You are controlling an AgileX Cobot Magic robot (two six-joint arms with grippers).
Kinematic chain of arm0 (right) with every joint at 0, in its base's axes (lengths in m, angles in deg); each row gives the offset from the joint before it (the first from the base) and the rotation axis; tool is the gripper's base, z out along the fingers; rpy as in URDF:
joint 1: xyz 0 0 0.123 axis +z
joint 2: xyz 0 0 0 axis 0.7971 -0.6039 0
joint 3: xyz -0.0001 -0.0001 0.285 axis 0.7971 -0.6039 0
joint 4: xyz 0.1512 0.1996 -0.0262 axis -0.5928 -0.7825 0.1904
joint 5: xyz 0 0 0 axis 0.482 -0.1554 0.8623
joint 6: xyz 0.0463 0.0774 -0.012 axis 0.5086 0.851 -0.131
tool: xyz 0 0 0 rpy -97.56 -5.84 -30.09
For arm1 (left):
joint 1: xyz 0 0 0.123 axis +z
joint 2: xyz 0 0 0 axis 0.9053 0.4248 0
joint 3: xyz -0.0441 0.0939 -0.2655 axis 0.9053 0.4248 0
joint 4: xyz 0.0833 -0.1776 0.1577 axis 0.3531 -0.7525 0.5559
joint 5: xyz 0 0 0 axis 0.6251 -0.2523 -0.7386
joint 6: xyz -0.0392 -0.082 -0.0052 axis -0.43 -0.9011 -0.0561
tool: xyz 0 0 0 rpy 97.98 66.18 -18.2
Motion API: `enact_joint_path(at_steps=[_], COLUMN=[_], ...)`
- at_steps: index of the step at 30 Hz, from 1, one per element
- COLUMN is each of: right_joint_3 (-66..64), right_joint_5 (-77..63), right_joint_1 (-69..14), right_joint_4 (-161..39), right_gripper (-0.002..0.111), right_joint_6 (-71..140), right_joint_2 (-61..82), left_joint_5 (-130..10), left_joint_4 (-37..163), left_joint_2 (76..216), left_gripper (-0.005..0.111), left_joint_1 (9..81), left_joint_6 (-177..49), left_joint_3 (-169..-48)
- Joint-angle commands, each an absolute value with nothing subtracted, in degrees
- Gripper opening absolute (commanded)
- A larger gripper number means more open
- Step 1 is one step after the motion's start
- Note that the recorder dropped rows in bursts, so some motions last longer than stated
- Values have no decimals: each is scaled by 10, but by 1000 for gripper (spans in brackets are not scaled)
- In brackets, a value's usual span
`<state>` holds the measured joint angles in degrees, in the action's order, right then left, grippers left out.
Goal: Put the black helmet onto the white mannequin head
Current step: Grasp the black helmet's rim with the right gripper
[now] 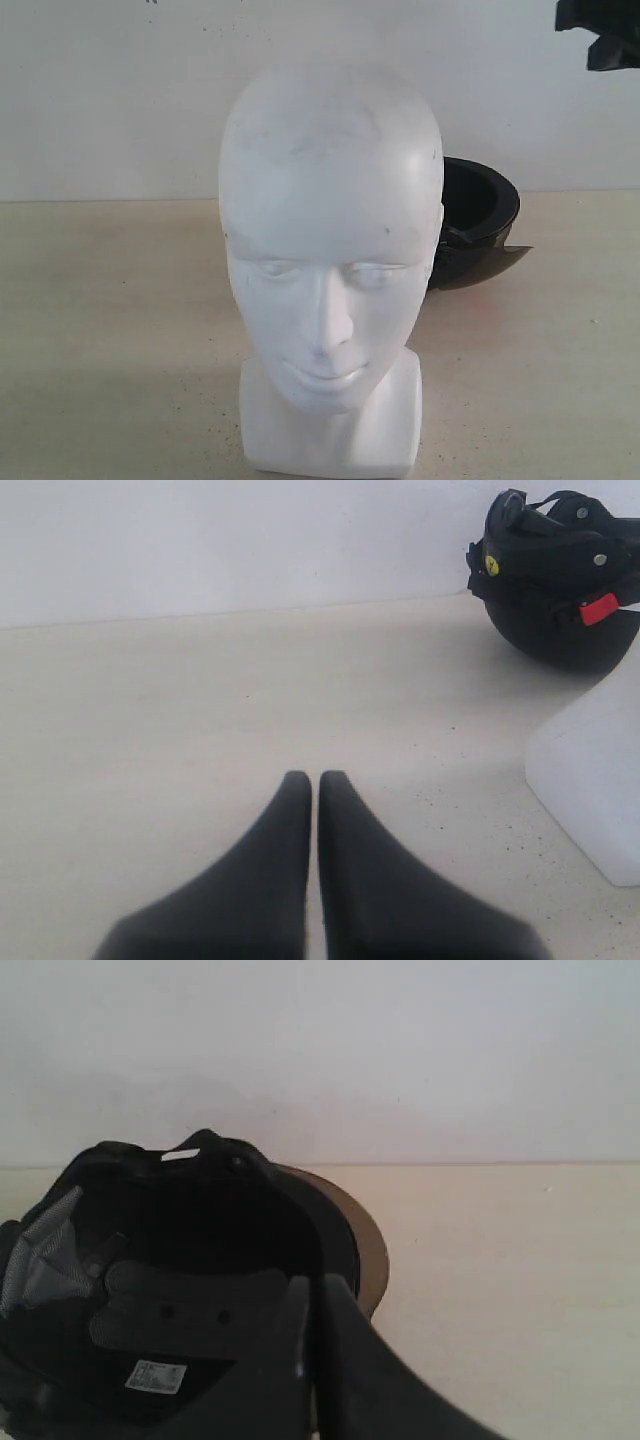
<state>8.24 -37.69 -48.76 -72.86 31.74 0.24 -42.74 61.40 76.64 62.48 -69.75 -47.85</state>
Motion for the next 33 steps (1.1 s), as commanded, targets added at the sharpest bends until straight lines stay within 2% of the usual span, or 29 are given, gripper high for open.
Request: enact_joint_path(at_steps=[1,3,6,9,11,25,27,29,32,33], right_joint_3=[191,223,248,254,254,254,254,254,254,254], right_joint_5=[-481,-515,-545,-553,-550,-471,-461,-454,-450,-454], right_joint_1=[-490,-490,-490,-490,-490,-488,-488,-488,-488,-488], right_joint_4=[-719,-706,-701,-701,-701,-733,-733,-733,-726,-723], right_gripper=[5,17,44,64,67,67,64,42,0,0], right_joint_6=[318,316,364,428,437,426,426,426,424,424], right_joint_2=[-102,-137,-175,-210,-237,-333,-338,-339,-339,-339], left_joint_5=[-427,-427,-427,-427,-427,-427,-427,-427,-427,-427], left_joint_4=[610,610,610,610,610,610,610,610,610,610], left_joint_2=[764,764,764,764,764,764,764,764,764,764], left_gripper=[4,4,4,4,4,4,4,4,4,4], left_joint_1=[626,626,626,626,626,626,626,626,626,626], left_joint_6=[-704,-704,-704,-704,-704,-704,-704,-704,-704,-704], left_joint_3=[-477,-477,-477,-477,-477,-477,-477,-477,-477,-477])
